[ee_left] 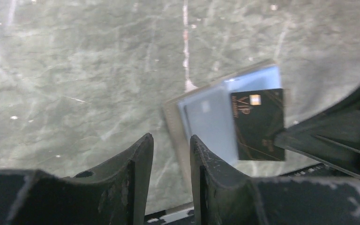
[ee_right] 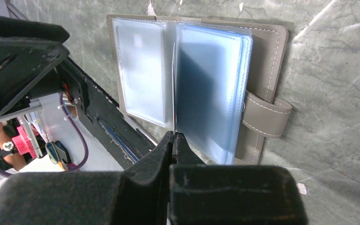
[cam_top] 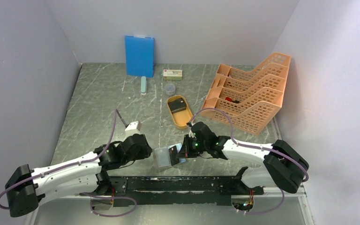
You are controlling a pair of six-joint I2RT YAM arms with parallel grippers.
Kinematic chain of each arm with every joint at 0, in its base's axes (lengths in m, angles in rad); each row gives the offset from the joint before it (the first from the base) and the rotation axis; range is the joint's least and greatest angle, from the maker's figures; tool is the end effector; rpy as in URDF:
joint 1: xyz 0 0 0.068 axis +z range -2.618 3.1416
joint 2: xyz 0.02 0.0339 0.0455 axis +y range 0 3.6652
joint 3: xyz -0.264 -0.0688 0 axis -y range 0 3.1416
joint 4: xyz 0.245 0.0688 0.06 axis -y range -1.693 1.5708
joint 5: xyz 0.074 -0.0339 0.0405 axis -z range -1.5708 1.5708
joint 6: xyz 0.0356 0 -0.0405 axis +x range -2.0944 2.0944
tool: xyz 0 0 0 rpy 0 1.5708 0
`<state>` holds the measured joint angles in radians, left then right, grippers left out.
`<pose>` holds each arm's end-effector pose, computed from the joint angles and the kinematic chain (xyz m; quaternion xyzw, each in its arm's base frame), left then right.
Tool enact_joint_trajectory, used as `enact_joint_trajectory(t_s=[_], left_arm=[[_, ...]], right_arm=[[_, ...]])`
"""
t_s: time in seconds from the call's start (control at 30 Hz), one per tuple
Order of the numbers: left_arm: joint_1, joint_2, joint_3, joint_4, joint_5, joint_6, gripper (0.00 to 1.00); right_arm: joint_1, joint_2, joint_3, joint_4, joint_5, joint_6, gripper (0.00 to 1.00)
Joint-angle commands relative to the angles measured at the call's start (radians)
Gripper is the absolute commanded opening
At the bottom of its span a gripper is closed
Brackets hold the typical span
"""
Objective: Put the credit cards into the card holder
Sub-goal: Insert the credit card into the card holder.
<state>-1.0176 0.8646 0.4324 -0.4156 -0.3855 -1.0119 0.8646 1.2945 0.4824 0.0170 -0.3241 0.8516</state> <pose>0.0992 -0.1351 0.1860 -0.0651 0.9182 -0.2003 0.3354 0.1442 0.1866 0.1540 -0.0670 0.9132 0.3801 0.1310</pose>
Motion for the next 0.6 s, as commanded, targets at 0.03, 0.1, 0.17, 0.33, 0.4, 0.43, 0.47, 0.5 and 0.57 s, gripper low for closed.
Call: enact_joint_trajectory(t_s=[0.03,0.1,0.17,0.33,0.4,0.43,0.47,0.5,0.57], left_arm=[[0.004,-0.017,-0.019,0.207,0.172,0.062,0.40],[0.005,0.007,-0.033,0.292,0.225,0.074,0.39],[0.004,0.042,-0.035,0.323,0.243,0.079,0.35],[0.005,0.152,-0.036,0.285,0.212,0.071,0.24],[0.005,0.191,-0.051,0.282,0.200,0.065,0.21],[0.005,0.207,-0.059,0.280,0.192,0.058,0.20],[0.006,0.218,-0.066,0.279,0.186,0.054,0.19],[0.007,0.227,-0.074,0.278,0.177,0.049,0.18],[0.006,0.238,-0.085,0.279,0.167,0.044,0.17]], right_arm=[[-0.003,-0.013,0.008,-0.003,0.016,-0.011,0.00],[-0.002,-0.012,0.007,-0.001,0.017,-0.009,0.00],[-0.003,-0.013,0.010,-0.003,0.018,-0.008,0.00],[-0.003,-0.036,0.016,-0.012,0.020,-0.011,0.00],[-0.003,-0.051,0.019,-0.036,0.023,-0.013,0.00],[-0.003,-0.059,0.020,-0.045,0.025,-0.014,0.00],[-0.003,-0.067,0.021,-0.051,0.029,-0.015,0.00],[-0.003,-0.073,0.021,-0.055,0.032,-0.016,0.00],[-0.003,-0.078,0.017,-0.052,0.034,-0.013,0.00]])
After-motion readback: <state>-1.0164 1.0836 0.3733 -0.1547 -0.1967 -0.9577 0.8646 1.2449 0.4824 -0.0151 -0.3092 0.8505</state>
